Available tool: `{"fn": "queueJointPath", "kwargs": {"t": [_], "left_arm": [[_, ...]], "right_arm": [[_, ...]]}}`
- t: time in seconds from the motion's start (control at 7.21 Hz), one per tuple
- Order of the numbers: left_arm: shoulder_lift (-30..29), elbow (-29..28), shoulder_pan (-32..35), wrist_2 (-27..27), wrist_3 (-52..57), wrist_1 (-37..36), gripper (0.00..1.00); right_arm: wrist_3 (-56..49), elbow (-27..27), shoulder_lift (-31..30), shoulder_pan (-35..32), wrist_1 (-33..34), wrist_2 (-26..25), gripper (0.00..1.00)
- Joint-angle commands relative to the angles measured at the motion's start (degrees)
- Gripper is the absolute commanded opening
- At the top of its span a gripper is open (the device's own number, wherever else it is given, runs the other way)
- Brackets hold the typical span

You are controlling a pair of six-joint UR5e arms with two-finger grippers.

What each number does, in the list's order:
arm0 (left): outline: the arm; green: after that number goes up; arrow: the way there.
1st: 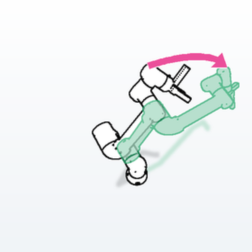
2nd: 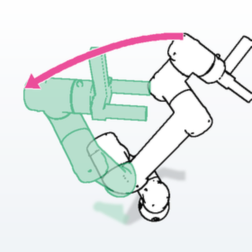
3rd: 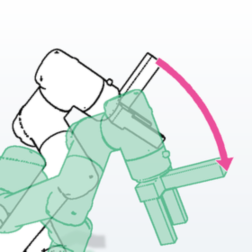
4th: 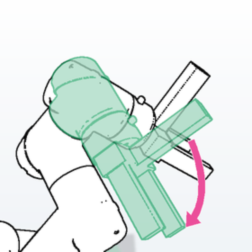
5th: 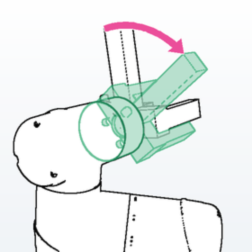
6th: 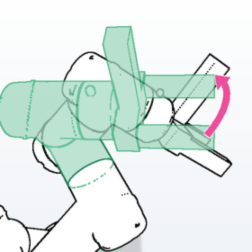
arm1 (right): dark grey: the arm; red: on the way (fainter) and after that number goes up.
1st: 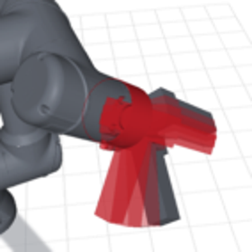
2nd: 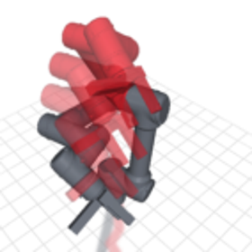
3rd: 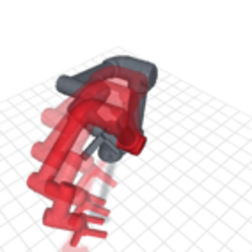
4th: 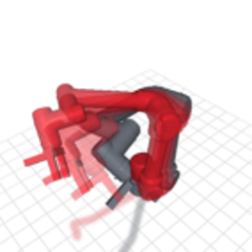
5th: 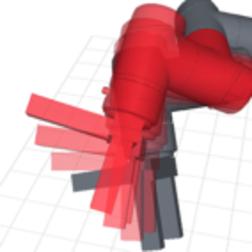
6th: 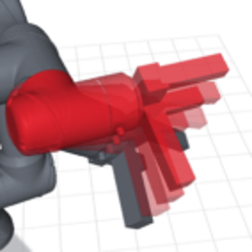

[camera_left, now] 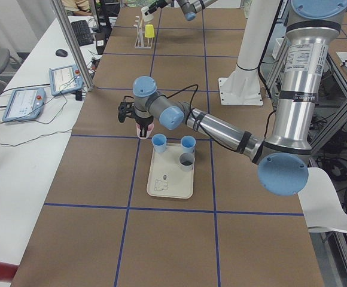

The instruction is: Transfer IKEA cup to right arm and place on rack

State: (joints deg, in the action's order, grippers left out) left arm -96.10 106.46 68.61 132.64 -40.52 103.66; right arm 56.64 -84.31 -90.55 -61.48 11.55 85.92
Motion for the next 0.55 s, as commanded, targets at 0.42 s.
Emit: {"fn": "queueJointPath", "kwargs": {"t": [0.42], "left_arm": [[0.1,2.0,0.0,0.1,-0.1,-1.8,0.00]], "right_arm": [[0.1,0.6,0.2,2.2,-0.3,-0.8,0.25]]}}
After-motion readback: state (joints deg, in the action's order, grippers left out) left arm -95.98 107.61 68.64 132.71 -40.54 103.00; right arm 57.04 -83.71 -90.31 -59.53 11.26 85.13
